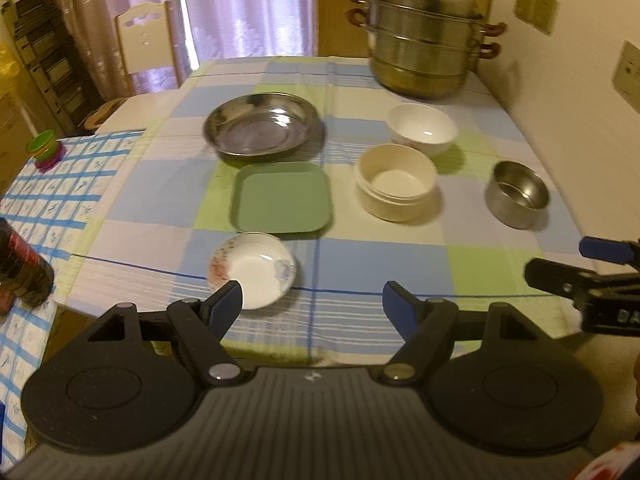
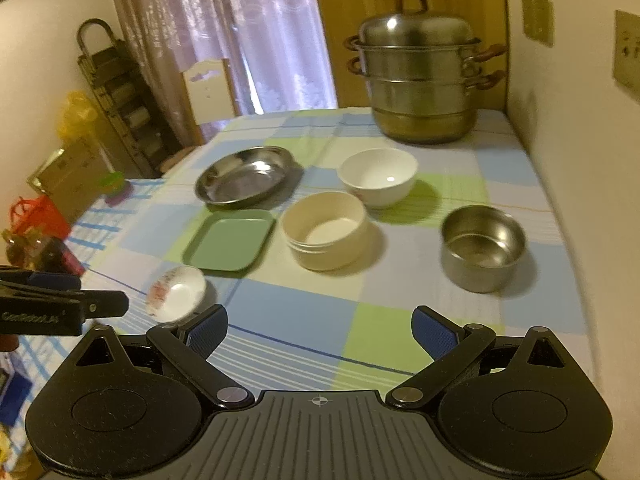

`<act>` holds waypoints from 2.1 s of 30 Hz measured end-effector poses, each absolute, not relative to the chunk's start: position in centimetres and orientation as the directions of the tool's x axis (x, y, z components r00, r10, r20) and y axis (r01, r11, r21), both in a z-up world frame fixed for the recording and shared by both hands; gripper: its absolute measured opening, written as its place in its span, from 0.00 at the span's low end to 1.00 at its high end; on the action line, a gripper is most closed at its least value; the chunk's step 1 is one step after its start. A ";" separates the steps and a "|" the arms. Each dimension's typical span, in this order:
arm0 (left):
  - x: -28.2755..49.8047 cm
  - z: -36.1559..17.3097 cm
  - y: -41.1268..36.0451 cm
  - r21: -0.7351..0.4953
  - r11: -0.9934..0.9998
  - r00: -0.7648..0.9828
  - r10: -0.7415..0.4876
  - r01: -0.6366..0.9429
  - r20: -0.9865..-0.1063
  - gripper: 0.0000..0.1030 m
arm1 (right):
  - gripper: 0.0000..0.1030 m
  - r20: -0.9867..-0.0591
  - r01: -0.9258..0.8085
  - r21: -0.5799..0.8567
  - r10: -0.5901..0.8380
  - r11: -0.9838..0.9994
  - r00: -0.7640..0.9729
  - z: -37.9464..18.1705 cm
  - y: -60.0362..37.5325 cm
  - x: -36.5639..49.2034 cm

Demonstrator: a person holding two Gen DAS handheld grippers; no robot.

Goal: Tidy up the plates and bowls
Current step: 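Move both grippers to the green square plate and close on its rim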

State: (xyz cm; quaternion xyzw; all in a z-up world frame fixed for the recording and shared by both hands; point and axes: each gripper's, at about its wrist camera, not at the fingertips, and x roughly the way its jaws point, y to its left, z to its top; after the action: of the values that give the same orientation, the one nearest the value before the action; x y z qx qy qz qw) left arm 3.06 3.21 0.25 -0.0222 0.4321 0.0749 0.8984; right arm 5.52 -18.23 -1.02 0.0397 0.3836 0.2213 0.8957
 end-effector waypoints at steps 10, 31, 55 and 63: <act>5.8 -1.2 8.1 0.031 0.981 0.599 0.142 -0.191 -0.788 0.73 | 0.95 -0.652 -0.384 0.284 0.471 0.878 0.594 -1.9 -14.9 8.5; 16.3 -7.9 17.6 -0.031 0.989 0.539 0.052 -0.143 -0.841 0.67 | 0.65 -0.734 -0.309 0.332 0.450 0.891 0.509 -8.2 -5.8 17.9; 21.8 -13.9 19.1 -0.097 0.990 0.496 -0.034 -0.102 -0.868 0.23 | 0.20 -0.763 -0.300 0.301 0.417 0.905 0.494 -14.5 -0.1 23.1; 22.2 -14.4 18.9 -0.125 0.987 0.484 -0.060 -0.102 -0.873 0.10 | 0.08 -0.767 -0.302 0.295 0.413 0.907 0.491 -14.9 0.1 23.6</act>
State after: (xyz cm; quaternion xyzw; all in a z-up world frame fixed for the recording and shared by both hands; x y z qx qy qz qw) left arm 22.20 18.90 -14.42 -0.0801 0.5078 0.0122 0.8577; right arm 23.62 0.11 -14.94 0.0604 0.4600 0.2074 0.8613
